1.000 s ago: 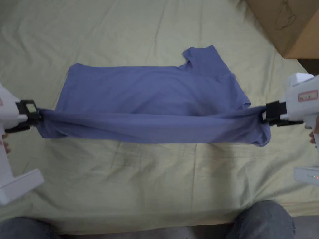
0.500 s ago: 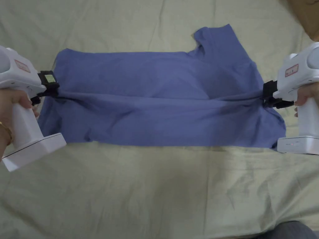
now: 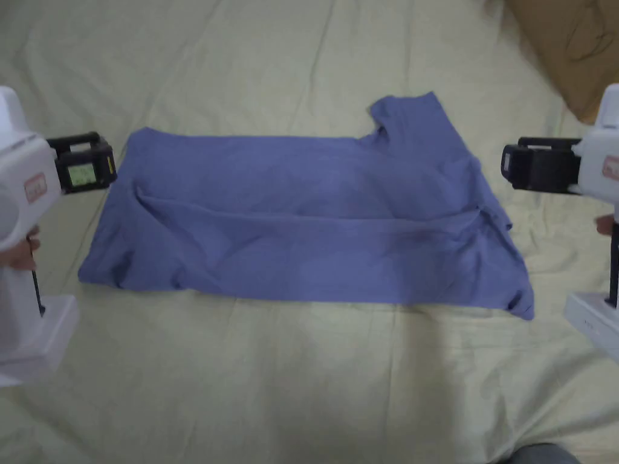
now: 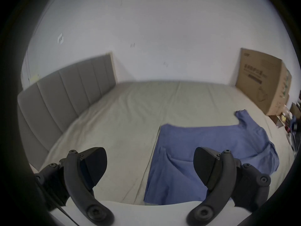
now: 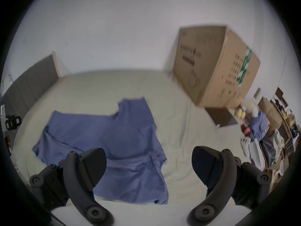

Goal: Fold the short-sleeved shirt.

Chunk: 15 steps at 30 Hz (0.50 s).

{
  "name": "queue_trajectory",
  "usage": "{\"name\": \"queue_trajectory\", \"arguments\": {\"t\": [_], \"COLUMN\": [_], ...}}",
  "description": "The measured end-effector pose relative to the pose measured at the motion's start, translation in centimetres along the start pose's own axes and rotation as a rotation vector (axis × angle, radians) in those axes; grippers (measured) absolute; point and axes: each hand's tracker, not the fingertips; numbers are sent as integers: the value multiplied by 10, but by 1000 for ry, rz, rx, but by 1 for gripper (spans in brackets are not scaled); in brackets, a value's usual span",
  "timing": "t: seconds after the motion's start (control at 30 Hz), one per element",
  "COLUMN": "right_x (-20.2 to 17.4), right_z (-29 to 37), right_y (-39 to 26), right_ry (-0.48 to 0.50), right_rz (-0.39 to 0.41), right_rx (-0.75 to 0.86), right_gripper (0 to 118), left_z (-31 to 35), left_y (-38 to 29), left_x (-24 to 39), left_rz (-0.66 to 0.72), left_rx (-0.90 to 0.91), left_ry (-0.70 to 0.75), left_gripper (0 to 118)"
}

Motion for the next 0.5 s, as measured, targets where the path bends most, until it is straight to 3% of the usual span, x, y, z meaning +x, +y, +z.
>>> {"name": "queue_trajectory", "arguments": {"t": [0.07,0.2,0.23,0.3,0.37,0.43,0.5], "right_x": [-2,-7,-10,-17,-23,-26,-33], "right_z": [36,87,97,111,120,128,134], "right_y": [-11,-39,-47,-64,-78,-88,-97], "right_ry": [-17,-6,-11,-19,-19,13,18], "right_rz": [-3,-101,-120,-121,-166,-181,-183], "right_rx": [83,184,202,225,260,258,272], "right_gripper": [109,110,109,103,88,83,33], "left_z": [38,63,71,86,99,106,114], "left_y": [-7,-21,-26,-35,-44,-52,-59], "left_x": [4,-12,-13,-15,-12,-13,-11], "left_rz": [-27,-61,-61,-66,-48,-28,-21], "left_rx": [55,149,157,176,190,178,184], "left_ry": [8,33,39,28,17,5,5], "left_gripper": [116,114,110,84,59,54,24]}}
